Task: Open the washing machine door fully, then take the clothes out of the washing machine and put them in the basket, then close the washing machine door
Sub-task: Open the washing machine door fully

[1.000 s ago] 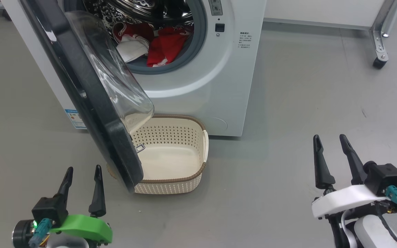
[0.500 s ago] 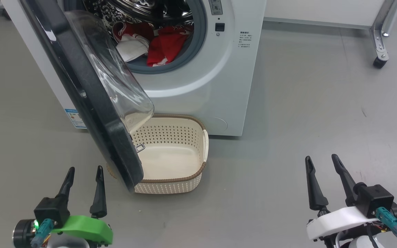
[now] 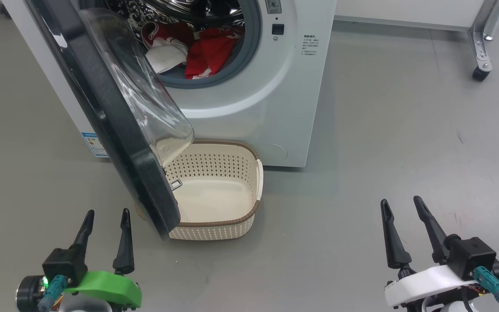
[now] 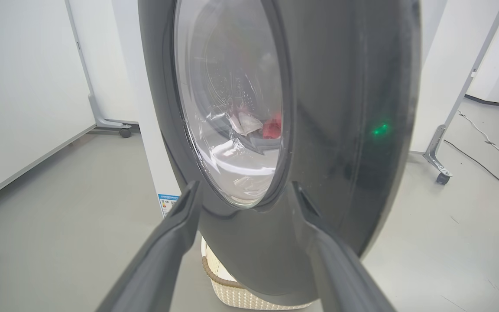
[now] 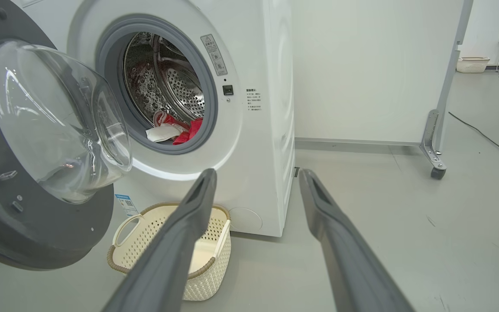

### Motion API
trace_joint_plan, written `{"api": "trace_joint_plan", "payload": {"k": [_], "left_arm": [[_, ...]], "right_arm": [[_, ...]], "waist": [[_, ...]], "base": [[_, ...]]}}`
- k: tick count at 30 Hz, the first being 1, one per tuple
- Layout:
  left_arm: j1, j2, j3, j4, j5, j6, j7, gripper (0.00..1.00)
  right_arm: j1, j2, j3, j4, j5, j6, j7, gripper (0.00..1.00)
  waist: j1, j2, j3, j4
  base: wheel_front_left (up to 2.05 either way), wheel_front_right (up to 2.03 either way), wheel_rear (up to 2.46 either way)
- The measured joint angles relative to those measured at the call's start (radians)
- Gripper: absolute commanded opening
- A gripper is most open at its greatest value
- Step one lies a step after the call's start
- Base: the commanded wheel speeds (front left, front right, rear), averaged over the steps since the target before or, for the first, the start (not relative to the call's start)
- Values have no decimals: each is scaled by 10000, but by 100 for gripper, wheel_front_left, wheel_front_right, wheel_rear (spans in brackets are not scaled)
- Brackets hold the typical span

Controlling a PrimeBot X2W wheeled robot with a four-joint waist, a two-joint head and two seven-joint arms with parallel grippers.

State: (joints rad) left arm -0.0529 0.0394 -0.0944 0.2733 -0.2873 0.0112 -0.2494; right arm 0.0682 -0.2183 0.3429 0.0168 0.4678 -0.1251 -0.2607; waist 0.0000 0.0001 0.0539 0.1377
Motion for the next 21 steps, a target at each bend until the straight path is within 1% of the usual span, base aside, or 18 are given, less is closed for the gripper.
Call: {"api": "trace_joint_plan", "payload": {"k": [6, 8, 12, 14, 21], "left_arm": [[0, 0, 2, 23, 0, -27, 2, 100], [0, 0, 0, 27, 0, -48, 2, 100], [0, 0, 8, 29, 2, -48, 2, 100], [0, -2, 29, 27, 2, -48, 2, 100], [-6, -4, 40, 35, 31, -77, 2, 100]], "right_arm": [[45, 111, -153, -59, -176, 10, 0, 100], [61, 167, -203, -63, -215, 98, 0, 100], [175, 213, -284, -65, -272, 111, 0, 100], [233, 232, -301, -65, -309, 184, 0, 100], [237, 293, -364, -23, -412, 278, 0, 100]], "waist": [[0, 0, 22, 16], [0, 0, 31, 20], [0, 0, 51, 23], [0, 0, 66, 19], [0, 0, 117, 8]], "base": [[0, 0, 0], [0, 0, 0], [0, 0, 0], [0, 0, 0], [0, 0, 0]]}}
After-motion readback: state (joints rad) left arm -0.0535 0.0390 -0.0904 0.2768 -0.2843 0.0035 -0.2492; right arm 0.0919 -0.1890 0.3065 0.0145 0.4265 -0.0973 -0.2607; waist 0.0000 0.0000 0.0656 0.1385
